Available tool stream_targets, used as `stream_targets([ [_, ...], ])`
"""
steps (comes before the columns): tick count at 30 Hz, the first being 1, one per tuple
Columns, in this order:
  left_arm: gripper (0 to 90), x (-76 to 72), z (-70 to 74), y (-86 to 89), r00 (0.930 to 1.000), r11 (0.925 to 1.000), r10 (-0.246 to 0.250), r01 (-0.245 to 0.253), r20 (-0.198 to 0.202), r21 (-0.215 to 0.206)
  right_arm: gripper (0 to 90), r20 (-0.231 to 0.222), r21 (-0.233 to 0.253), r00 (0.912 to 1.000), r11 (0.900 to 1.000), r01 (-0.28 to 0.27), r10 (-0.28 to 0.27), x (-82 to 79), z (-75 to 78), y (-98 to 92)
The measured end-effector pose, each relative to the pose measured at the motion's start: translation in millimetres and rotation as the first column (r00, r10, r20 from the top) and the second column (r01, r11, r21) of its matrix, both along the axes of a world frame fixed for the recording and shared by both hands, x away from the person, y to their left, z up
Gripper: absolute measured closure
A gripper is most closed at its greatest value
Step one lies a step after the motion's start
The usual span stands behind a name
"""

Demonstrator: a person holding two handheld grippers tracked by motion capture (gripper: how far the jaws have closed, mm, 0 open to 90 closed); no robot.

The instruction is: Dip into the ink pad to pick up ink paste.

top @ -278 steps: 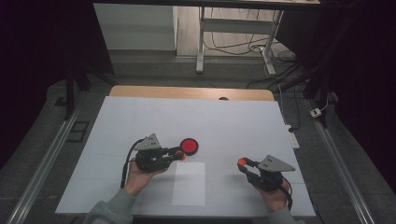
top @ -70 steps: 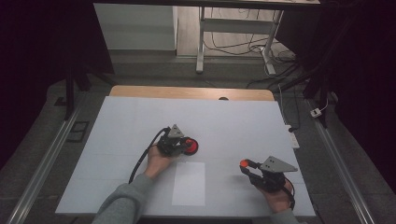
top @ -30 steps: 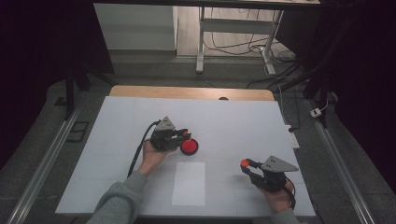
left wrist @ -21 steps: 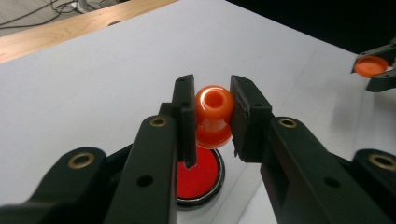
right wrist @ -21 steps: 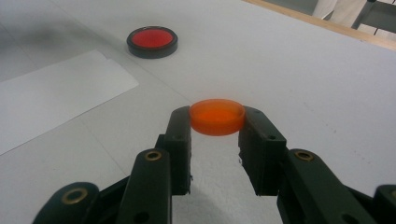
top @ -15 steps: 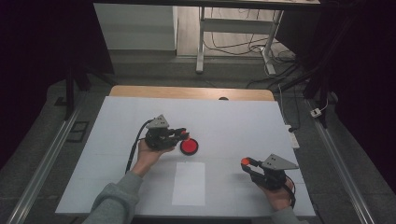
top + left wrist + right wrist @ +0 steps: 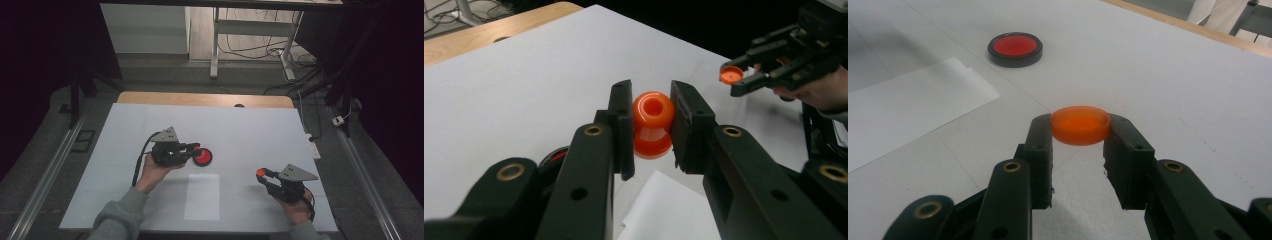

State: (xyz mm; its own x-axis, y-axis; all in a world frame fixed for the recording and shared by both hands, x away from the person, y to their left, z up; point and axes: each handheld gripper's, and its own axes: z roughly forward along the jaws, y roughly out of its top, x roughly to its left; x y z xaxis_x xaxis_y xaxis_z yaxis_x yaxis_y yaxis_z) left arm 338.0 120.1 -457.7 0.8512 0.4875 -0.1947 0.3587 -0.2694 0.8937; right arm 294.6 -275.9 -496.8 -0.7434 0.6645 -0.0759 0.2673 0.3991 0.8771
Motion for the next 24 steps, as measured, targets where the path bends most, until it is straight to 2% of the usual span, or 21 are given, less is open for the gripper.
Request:
stream_targets([
  [8, 72.3, -11.4, 2.6, -3.9, 0.9993, 0.9992, -0.038, 0.038, 0.004, 0.013, 64.7, 0.001, -0.002, 1.0000, 1.000, 0.004, -0.004, -0.5, 0.1, -0.6],
  [24, 72.2, -20.0, 0.5, -0.1, 0.9993, 0.9991, -0.035, 0.035, -0.017, 0.024, 64.7, -0.001, -0.011, 1.0000, 1.000, 0.002, -0.002, -1.2, -0.2, -1.9],
])
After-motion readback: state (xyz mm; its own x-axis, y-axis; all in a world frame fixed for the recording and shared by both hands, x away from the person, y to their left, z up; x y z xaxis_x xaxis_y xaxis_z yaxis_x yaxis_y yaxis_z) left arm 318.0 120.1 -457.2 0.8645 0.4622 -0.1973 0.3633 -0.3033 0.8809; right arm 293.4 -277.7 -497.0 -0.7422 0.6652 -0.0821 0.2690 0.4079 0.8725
